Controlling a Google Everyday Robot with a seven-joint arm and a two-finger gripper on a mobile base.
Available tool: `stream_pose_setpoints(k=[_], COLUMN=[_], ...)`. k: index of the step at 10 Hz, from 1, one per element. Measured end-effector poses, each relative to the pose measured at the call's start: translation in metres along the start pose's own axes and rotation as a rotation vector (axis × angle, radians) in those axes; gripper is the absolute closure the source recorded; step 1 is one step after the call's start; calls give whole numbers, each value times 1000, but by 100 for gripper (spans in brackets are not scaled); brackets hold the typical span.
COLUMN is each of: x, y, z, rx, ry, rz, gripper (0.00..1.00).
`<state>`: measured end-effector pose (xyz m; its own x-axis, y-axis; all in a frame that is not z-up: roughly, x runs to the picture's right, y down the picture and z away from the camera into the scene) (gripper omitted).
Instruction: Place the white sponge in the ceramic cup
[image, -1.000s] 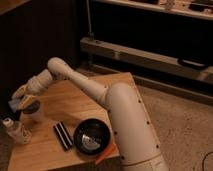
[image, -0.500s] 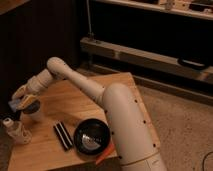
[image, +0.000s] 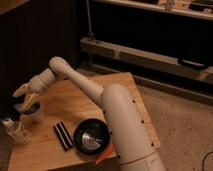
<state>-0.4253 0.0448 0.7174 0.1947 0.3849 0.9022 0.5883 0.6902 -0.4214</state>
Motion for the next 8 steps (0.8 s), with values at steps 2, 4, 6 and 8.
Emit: stream_pose_setpoints(k=[2,4,6,8], x=[0,0,0,0], y=[0,0,0,0], z=[1,-2,1,0], rx=[-8,-1,-4,-2], ry=[-14,-14,-14,-14], rz=[7,8,8,8], gripper=[20,20,20,20])
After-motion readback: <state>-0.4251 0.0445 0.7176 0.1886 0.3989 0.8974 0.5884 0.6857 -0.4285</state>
